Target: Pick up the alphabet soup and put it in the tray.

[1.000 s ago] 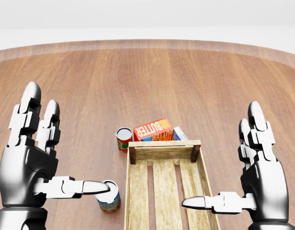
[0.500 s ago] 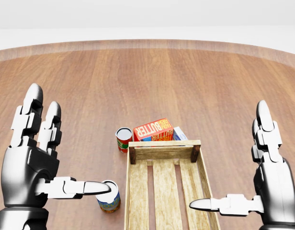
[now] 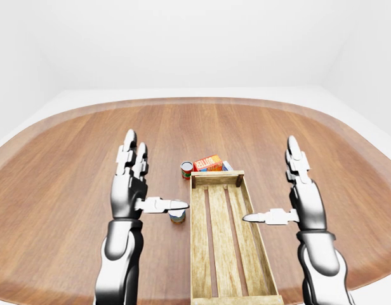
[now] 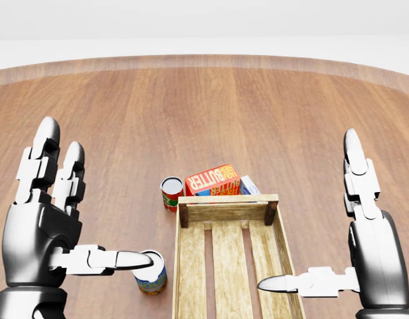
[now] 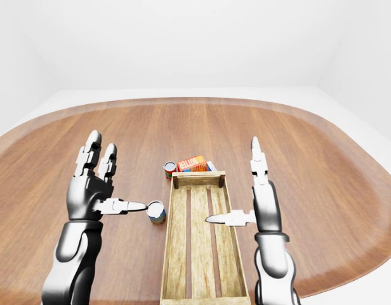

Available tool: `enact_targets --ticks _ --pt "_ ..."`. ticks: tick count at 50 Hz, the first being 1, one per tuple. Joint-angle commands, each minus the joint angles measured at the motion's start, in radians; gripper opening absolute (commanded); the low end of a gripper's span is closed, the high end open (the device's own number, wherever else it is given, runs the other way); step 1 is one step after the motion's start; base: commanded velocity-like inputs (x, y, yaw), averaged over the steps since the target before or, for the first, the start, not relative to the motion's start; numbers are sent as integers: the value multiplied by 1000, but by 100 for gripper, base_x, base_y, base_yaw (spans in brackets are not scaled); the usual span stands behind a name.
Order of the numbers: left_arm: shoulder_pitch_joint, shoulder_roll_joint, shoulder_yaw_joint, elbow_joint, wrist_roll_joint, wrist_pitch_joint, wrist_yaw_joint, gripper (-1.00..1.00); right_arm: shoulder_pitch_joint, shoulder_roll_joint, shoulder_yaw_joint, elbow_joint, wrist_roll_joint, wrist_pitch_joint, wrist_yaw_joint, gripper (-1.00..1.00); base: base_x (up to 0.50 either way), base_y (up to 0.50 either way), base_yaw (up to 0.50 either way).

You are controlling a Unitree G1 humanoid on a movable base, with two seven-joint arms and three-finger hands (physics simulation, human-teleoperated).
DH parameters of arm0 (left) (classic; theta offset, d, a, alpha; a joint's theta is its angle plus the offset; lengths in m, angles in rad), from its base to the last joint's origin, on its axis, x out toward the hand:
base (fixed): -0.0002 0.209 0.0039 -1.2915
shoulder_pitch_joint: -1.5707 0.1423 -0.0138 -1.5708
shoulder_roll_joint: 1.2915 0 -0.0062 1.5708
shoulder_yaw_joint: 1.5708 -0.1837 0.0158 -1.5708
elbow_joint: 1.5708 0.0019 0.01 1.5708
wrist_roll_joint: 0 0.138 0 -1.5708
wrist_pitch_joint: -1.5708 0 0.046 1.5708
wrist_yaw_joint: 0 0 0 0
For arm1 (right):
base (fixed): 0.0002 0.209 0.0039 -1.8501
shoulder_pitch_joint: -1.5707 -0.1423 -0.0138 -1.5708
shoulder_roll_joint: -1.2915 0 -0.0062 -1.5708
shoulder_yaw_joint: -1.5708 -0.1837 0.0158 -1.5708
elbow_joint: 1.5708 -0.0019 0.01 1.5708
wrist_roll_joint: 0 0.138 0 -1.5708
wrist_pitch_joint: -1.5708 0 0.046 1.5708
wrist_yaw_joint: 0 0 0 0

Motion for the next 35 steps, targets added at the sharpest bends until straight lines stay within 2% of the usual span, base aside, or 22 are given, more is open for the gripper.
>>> enact_targets --ticks 1,12,16,22,25,29,35 --pt "-3 2 16 30 9 0 9 100 0 0 11 7 -4 0 0 100 0 0 0" --pt "-12 13 16 50 37 0 -9 100 1 -2 3 17 7 0 -3 100 0 0 0" --pt "-25 41 46 29 49 0 -51 100 0 -3 2 37 10 0 -7 100 0 0 0" --pt "-32 45 97 -7 49 0 -81 100 0 -3 4 49 14 0 -11 100 0 0 0" --pt "-32 43 92 0 66 0 -87 100 0 -3 3 45 14 0 -11 100 0 0 0" --pt "-22 44 66 31 135 0 -102 100 0 -4 2 43 14 0 -9 100 0 0 0" --pt "24 52 72 102 169 0 -161 100 -7 -4 -3 41 14 0 -8 100 0 0 0"
